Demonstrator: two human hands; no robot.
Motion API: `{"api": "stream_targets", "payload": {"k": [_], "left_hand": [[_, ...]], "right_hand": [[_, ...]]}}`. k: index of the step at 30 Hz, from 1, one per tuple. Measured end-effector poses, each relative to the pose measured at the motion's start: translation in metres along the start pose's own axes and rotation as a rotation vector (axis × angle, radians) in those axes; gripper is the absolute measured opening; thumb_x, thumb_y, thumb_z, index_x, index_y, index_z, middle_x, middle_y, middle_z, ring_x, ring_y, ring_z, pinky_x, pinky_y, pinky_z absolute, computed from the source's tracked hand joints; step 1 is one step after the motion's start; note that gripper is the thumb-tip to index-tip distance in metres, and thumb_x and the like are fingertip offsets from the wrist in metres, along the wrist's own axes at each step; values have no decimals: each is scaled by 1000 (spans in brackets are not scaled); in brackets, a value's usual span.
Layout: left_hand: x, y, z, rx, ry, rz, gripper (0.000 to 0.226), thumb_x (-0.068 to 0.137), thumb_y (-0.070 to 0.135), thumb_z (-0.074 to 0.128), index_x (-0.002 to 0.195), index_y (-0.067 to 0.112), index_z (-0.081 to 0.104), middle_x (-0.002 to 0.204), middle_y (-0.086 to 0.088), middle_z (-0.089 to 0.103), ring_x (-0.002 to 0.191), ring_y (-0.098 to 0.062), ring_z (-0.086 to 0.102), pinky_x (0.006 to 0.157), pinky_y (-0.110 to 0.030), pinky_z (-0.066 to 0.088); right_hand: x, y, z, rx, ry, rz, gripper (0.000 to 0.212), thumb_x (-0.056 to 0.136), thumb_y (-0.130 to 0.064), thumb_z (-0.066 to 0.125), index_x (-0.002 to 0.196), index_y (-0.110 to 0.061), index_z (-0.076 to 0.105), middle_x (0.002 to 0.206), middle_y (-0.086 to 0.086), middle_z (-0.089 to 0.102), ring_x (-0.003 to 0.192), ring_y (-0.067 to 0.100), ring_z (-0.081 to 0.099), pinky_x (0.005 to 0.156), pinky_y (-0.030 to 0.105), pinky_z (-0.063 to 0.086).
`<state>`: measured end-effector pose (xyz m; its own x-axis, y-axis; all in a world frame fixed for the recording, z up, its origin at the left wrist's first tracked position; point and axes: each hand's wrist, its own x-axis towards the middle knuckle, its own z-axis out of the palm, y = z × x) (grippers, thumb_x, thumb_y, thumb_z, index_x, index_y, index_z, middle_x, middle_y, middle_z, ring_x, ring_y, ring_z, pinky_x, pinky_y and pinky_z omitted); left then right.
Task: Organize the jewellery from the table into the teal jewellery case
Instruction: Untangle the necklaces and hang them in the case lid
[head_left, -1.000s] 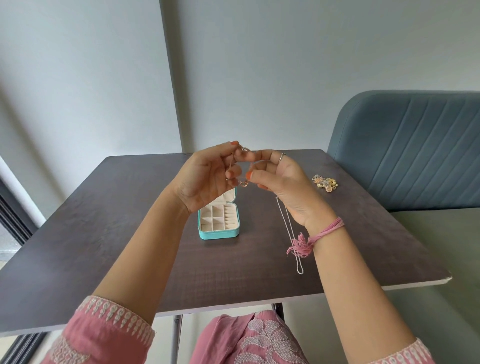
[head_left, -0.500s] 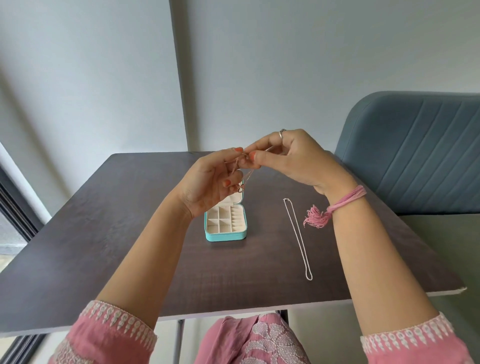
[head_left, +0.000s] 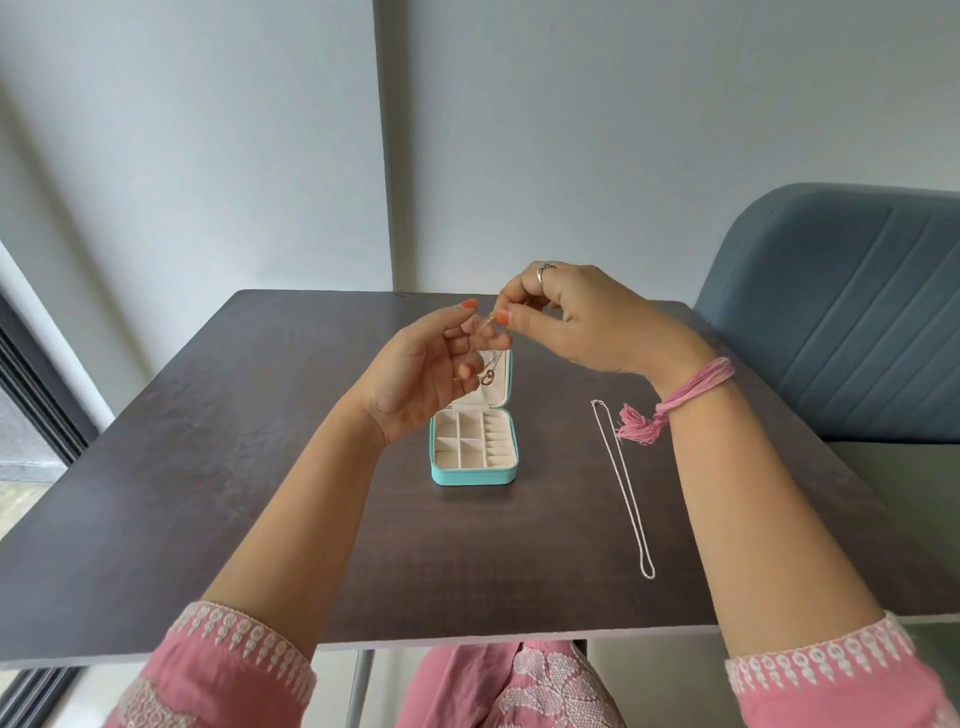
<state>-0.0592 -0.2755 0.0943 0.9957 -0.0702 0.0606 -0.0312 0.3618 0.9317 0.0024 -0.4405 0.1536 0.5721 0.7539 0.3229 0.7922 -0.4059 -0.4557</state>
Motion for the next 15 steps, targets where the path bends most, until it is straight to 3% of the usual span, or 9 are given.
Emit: {"api": "stream_targets", "payload": {"k": [3, 8, 11, 15], "left_hand": [[3, -5, -10, -63, 25, 16, 26, 86, 34, 52, 80, 15, 68, 81, 0, 69, 57, -7, 50, 68, -22, 42], [6, -13, -26, -155, 93, 55, 21, 85, 28, 55, 80, 17, 72, 84, 0, 69, 67, -8, 64, 61, -18, 45], [9, -20, -39, -186, 163, 67, 16, 91, 22, 52, 89, 14, 66, 87, -1, 71, 76, -11, 70, 61, -18, 46], [14, -31, -57, -207, 258, 81, 12, 93, 17, 52, 90, 15, 64, 82, 1, 71, 72, -10, 68, 65, -20, 46]], "right_hand": [[7, 1, 6, -23, 1, -19, 12, 96, -24, 53, 95, -21, 64, 97, -7, 61, 89, 12, 56, 70, 11, 39], [20, 3, 15, -36, 10, -32, 9, 96, -23, 53, 91, -26, 60, 95, -7, 60, 83, 9, 55, 63, 6, 35], [27, 6, 20, -61, 16, -38, 11, 95, -24, 53, 93, -23, 64, 93, -9, 59, 82, 8, 55, 64, 7, 36], [34, 12, 28, -97, 7, -39, 11, 95, -25, 54, 93, -23, 65, 91, -12, 58, 81, 10, 55, 68, 16, 36]]}}
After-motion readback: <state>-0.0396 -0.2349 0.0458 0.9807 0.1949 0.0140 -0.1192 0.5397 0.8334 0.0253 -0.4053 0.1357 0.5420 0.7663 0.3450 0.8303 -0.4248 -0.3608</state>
